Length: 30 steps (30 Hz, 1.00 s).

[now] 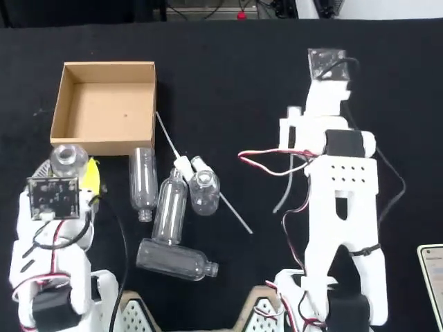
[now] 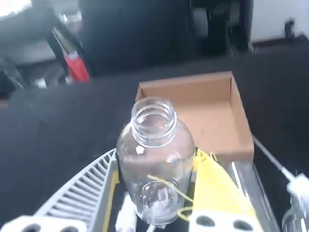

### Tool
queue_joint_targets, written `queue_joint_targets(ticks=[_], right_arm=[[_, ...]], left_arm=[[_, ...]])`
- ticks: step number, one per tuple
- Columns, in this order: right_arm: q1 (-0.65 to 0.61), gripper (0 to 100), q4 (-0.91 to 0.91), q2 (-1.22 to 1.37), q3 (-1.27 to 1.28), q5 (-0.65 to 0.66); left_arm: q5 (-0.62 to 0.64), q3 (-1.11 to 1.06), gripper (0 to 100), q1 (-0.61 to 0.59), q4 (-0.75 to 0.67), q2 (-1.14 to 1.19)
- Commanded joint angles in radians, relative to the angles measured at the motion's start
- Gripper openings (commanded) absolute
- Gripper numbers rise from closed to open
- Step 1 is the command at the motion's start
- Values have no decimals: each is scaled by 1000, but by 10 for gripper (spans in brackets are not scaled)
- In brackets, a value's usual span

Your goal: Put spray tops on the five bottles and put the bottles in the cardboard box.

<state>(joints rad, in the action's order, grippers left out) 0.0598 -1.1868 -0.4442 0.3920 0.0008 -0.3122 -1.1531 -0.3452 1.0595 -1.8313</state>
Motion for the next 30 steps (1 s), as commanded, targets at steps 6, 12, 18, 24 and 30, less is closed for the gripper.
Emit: queue_joint_targets(ticks=[6, 12, 18, 24, 30], right_arm=[[-15, 15, -206, -45, -390, -124], [-15, 15, -321, -45, -644, -176], [-49, 15, -325, -45, -889, -224], [-167, 15, -333, -45, -1006, -215], [-166, 15, -325, -45, -1015, -222]], left_arm=[[152, 151, 105, 185, -163, 8], [193, 206, 108, 372, -161, 8], [186, 185, 109, 555, -153, 11], [169, 153, 109, 585, -120, 11], [92, 211, 108, 596, 5, 11]])
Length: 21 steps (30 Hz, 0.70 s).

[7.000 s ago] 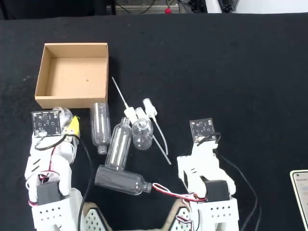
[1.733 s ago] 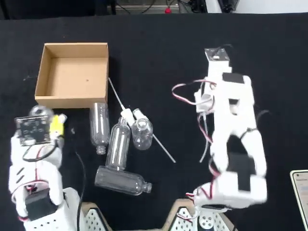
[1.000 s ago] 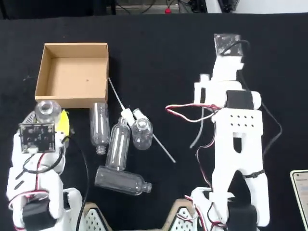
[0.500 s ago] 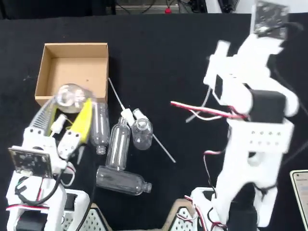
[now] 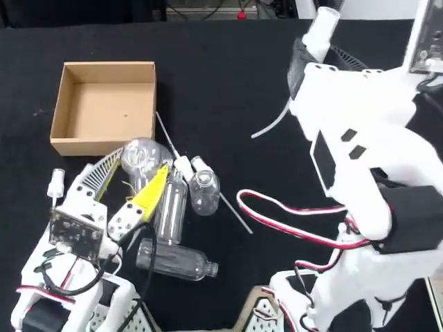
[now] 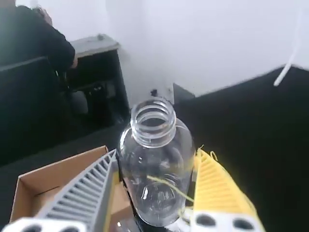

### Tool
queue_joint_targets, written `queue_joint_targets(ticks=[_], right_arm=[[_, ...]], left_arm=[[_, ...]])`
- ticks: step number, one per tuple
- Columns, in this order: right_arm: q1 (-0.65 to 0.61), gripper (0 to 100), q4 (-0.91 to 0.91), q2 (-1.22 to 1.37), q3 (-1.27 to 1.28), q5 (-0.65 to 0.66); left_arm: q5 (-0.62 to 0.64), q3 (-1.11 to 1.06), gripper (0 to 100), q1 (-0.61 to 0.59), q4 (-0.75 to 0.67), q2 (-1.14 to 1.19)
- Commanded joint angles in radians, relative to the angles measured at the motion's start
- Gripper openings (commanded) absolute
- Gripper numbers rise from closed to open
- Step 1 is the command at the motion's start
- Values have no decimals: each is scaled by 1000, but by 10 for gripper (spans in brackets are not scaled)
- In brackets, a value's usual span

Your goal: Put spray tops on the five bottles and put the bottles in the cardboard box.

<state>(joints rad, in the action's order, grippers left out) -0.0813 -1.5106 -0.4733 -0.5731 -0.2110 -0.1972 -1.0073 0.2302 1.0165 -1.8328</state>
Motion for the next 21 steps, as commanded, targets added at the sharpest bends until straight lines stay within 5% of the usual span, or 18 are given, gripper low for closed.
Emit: queue_joint_targets(ticks=[1, 12, 21], right_arm=[[-51, 15, 0, -18, -64, -12], [-459, 15, 51, -58, -162, -3], [-528, 11, 239, -68, 113, 100]], left_arm=[[-25, 65, 109, 21, 46, 12], [-115, -67, 108, 21, 46, 14], [-112, -124, 105, 21, 54, 15]])
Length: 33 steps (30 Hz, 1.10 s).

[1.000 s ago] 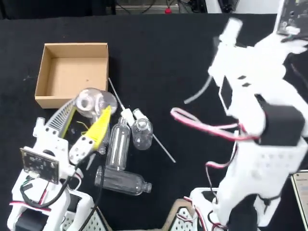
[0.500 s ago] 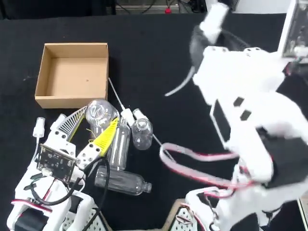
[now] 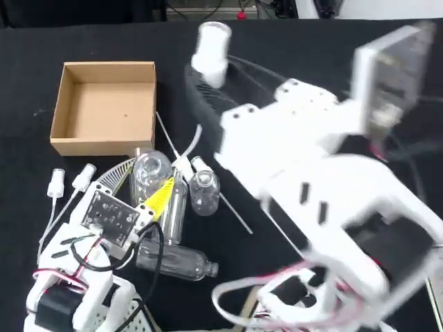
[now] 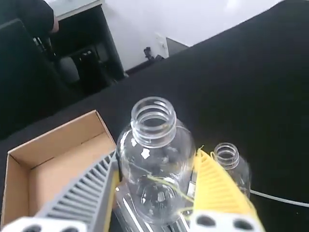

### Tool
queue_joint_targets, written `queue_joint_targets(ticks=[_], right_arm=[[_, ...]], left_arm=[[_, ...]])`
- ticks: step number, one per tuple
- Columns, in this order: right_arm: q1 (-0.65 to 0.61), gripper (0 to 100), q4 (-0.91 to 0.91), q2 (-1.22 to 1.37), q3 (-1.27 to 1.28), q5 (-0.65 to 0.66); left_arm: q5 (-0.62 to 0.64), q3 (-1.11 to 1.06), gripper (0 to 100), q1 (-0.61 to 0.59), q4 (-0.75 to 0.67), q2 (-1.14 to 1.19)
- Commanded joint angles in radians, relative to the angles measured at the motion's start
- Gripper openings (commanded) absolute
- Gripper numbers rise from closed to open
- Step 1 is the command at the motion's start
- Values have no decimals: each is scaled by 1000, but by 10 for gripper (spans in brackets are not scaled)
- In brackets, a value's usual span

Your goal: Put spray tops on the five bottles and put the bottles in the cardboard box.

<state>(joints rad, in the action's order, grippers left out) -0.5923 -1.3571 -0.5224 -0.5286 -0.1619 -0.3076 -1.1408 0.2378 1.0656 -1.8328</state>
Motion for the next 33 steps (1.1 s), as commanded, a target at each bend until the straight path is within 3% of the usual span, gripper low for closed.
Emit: queue_joint_targets(ticks=[1, 6, 14, 26, 33], right_arm=[[-17, 11, 101, -28, 91, 63], [-17, 11, 178, -128, 234, 71], [-17, 11, 446, -311, 582, 86], [-57, 11, 542, -450, 786, 80], [-89, 11, 635, -450, 854, 84]], left_arm=[[18, 10, 105, 10, 5, 15], [54, 27, 106, 13, 20, 52], [55, 180, 105, 15, 40, 298], [55, 111, 105, 18, -11, 244], [75, 97, 105, 84, -9, 224]])
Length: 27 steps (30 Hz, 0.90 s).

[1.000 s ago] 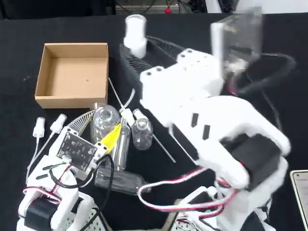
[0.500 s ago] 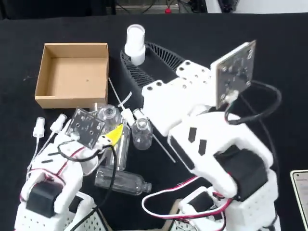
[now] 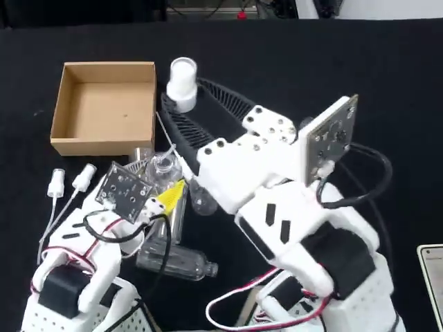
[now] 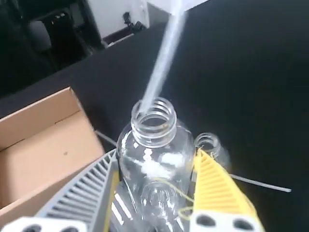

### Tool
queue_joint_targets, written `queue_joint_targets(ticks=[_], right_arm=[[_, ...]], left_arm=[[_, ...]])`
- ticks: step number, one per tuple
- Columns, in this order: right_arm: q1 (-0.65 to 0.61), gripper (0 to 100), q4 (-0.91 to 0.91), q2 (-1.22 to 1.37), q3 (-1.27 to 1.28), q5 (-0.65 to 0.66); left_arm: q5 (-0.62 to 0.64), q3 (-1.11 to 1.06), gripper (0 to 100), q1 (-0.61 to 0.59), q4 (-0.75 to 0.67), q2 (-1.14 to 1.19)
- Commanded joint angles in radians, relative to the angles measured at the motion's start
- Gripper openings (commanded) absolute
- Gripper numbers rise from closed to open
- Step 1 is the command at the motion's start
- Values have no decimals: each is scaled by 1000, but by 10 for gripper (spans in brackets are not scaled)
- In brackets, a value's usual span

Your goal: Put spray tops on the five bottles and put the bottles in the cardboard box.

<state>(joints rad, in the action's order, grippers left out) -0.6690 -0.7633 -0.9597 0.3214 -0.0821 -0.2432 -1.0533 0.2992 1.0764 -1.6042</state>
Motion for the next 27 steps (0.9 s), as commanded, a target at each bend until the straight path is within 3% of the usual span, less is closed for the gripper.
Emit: queue_joint_targets(ticks=[1, 20, 27], right_arm=[[-11, 11, 38, -15, 12, 6], [-5, 11, 8, -18, 7, 11], [-5, 11, 11, -18, 10, 94]], left_arm=[[11, 10, 105, 19, -21, -5], [11, 10, 105, 18, -14, -5], [9, 10, 105, 18, -14, -5]])
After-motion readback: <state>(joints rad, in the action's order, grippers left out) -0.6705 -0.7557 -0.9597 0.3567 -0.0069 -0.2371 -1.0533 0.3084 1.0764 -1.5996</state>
